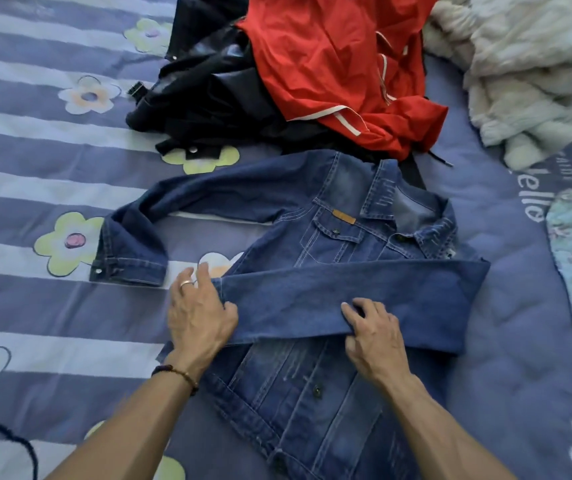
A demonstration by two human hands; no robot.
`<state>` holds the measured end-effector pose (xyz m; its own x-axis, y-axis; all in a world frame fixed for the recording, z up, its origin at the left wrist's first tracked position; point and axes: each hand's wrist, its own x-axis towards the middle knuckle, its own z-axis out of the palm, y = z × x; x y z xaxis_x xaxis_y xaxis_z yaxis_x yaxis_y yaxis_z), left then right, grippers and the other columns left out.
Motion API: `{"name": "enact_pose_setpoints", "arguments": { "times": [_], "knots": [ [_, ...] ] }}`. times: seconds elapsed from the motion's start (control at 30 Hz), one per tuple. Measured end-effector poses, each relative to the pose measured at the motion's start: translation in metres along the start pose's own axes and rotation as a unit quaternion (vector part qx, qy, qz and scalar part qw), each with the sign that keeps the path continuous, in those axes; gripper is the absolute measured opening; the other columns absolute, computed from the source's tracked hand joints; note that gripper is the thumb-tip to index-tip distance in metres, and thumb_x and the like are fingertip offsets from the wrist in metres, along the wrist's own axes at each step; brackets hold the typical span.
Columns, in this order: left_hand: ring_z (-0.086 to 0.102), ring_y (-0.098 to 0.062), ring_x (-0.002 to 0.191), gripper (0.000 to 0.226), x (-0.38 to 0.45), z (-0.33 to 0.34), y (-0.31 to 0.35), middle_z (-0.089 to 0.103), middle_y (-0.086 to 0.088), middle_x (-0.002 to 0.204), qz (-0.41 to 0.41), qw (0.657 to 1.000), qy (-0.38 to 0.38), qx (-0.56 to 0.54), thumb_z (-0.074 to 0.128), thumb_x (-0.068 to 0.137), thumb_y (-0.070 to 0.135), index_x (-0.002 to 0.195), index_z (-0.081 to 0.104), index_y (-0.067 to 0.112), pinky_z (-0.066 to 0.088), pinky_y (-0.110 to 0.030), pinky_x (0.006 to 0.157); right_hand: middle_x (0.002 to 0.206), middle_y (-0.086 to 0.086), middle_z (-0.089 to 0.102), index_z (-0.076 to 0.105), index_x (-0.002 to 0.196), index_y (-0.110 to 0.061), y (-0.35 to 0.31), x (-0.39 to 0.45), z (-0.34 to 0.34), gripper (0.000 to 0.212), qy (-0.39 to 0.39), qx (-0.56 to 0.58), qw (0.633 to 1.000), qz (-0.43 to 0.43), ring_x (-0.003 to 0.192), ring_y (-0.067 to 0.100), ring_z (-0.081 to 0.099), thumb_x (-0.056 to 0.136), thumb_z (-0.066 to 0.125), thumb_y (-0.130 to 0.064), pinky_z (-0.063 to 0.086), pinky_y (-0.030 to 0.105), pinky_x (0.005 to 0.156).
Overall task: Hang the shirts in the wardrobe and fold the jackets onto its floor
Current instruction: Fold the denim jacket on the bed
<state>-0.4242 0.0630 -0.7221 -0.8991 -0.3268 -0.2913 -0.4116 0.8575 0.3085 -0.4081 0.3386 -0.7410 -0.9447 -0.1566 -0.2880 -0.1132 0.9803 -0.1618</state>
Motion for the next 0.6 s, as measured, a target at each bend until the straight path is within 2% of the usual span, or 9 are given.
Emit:
{"name": "enact_pose_setpoints", "arguments": {
  "times": [0.07, 0.13, 0.17, 0.23, 0.37, 0.43, 0.5, 0.57, 0.6],
  "knots": [
    [0.044, -0.043, 0.128, 0.072, -0.004, 0.017, 0.02, 0.047, -0.024, 0.139, 0.138, 0.989, 0.037, 0.045, 0.075, 0.068, 0.016, 0.135, 0.051, 0.004, 0.043, -0.056, 0.102, 0.14, 0.007, 0.051, 0.054, 0.138, -0.019, 0.008, -0.006, -0.006, 0.068, -0.032, 0.017, 0.999, -0.017, 0.127, 0.029, 0.049, 0.079, 0.046, -0.051, 0.041, 0.044, 0.1],
    [0.044, -0.043, 0.133, 0.069, -0.013, 0.036, 0.045, 0.049, -0.02, 0.142, 0.231, 0.97, 0.011, 0.068, 0.077, 0.068, 0.015, 0.133, 0.056, 0.007, 0.041, -0.059, 0.105, 0.16, 0.0, 0.025, 0.029, 0.154, -0.025, 0.018, -0.01, -0.008, 0.082, -0.038, 0.045, 0.998, -0.016, 0.148, 0.019, 0.021, 0.085, 0.031, -0.068, 0.018, 0.039, 0.118],
    [0.042, -0.041, 0.136, 0.068, -0.018, 0.046, 0.064, 0.048, -0.017, 0.144, 0.264, 0.962, -0.007, 0.069, 0.076, 0.07, 0.017, 0.135, 0.056, 0.01, 0.039, -0.06, 0.106, 0.163, -0.002, 0.016, 0.022, 0.156, -0.025, 0.027, -0.009, -0.008, 0.081, -0.014, 0.053, 0.998, -0.007, 0.15, 0.017, 0.011, 0.087, 0.027, -0.068, 0.012, 0.037, 0.121],
    [0.038, -0.038, 0.14, 0.066, -0.024, 0.073, 0.099, 0.046, -0.012, 0.149, 0.309, 0.948, -0.035, 0.071, 0.072, 0.079, 0.024, 0.14, 0.051, 0.015, 0.035, -0.061, 0.109, 0.163, 0.001, 0.015, 0.024, 0.155, -0.018, 0.047, -0.002, -0.004, 0.074, 0.039, 0.05, 0.998, 0.005, 0.151, 0.017, 0.01, 0.093, 0.028, -0.059, 0.012, 0.038, 0.121],
    [0.031, -0.034, 0.144, 0.061, -0.018, 0.133, 0.13, 0.037, -0.004, 0.156, 0.325, 0.934, -0.054, 0.136, 0.036, 0.095, 0.05, 0.15, 0.034, 0.026, 0.014, -0.06, 0.116, 0.161, 0.006, 0.022, 0.031, 0.152, -0.015, 0.102, 0.013, 0.019, 0.067, 0.038, -0.016, 0.999, -0.008, 0.148, 0.025, 0.023, 0.095, 0.031, -0.05, 0.013, 0.042, 0.117],
    [0.019, -0.032, 0.148, 0.063, -0.015, 0.152, 0.125, 0.024, -0.001, 0.16, 0.317, 0.934, -0.044, 0.16, 0.024, 0.097, 0.058, 0.154, 0.021, 0.03, 0.001, -0.057, 0.115, 0.164, 0.005, 0.01, 0.021, 0.156, -0.017, 0.139, 0.016, 0.021, 0.075, 0.026, -0.038, 0.997, 0.068, 0.151, 0.024, 0.014, 0.093, 0.016, -0.059, 0.007, 0.043, 0.12],
    [0.013, -0.03, 0.149, 0.064, -0.013, 0.156, 0.122, 0.019, 0.0, 0.16, 0.322, 0.931, -0.026, 0.168, 0.022, 0.097, 0.06, 0.154, 0.019, 0.031, 0.0, -0.056, 0.116, 0.165, 0.006, -0.001, 0.01, 0.157, -0.014, 0.165, 0.025, 0.019, 0.083, 0.027, -0.036, 0.984, 0.171, 0.152, 0.023, -0.001, 0.089, 0.003, -0.062, 0.0, 0.049, 0.122],
    [0.01, -0.029, 0.149, 0.065, -0.011, 0.154, 0.122, 0.019, -0.001, 0.161, 0.321, 0.931, -0.031, 0.173, 0.023, 0.097, 0.061, 0.155, 0.02, 0.031, 0.002, -0.057, 0.116, 0.163, 0.016, 0.01, 0.021, 0.154, -0.006, 0.153, 0.037, 0.01, 0.08, 0.07, -0.027, 0.983, 0.167, 0.151, 0.03, 0.007, 0.093, 0.014, -0.056, 0.002, 0.055, 0.121],
    [0.01, -0.029, 0.149, 0.065, -0.01, 0.152, 0.123, 0.02, -0.001, 0.161, 0.317, 0.932, -0.033, 0.174, 0.022, 0.097, 0.061, 0.155, 0.02, 0.031, 0.003, -0.057, 0.116, 0.161, 0.018, 0.018, 0.028, 0.152, -0.005, 0.142, 0.042, 0.008, 0.074, 0.094, -0.014, 0.989, 0.112, 0.15, 0.033, 0.013, 0.094, 0.023, -0.051, 0.003, 0.054, 0.121]
  ]
}}
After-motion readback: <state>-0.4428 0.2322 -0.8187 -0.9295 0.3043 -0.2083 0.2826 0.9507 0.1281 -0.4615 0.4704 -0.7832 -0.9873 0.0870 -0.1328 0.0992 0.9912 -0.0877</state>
